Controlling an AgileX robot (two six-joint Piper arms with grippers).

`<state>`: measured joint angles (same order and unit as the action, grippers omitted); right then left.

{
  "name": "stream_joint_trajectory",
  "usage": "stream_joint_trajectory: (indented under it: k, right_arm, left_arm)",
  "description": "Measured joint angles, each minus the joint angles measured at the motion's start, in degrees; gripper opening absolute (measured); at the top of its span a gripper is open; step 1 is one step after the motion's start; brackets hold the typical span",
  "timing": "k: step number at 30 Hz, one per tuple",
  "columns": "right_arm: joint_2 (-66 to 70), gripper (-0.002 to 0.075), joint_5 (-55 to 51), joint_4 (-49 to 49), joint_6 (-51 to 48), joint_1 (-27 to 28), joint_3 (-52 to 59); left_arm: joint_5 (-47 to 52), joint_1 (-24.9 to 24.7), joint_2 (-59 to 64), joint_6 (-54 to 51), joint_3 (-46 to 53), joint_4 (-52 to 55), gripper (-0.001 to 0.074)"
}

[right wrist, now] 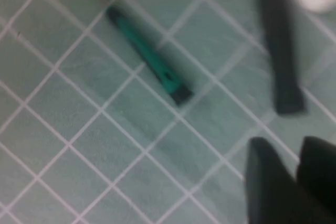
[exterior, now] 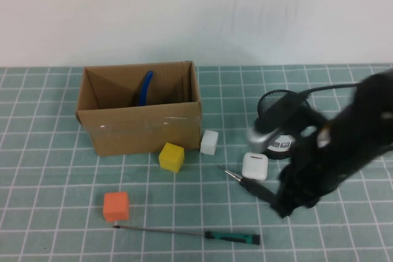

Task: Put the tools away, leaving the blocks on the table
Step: Pick up the black Screwdriver from the table

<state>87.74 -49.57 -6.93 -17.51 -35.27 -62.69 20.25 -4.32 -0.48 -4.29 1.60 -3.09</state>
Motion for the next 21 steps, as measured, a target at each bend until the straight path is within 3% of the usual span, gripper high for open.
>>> stream_joint_trajectory:
  k: [4,21]
  right_arm:
    - [4.0,0.0363,2.6,1.6,-1.2,-0.2,0.0]
    - [16.4,0.036,3.5,6.4,-1.6,-0.2,-6.6]
  left_arm:
    - [0.0,0.0,0.0,0.0,0.0,0.0,-0.0001]
    - [0.0,0.0,0.0,0.0,-0.1,0.0,-0.0001]
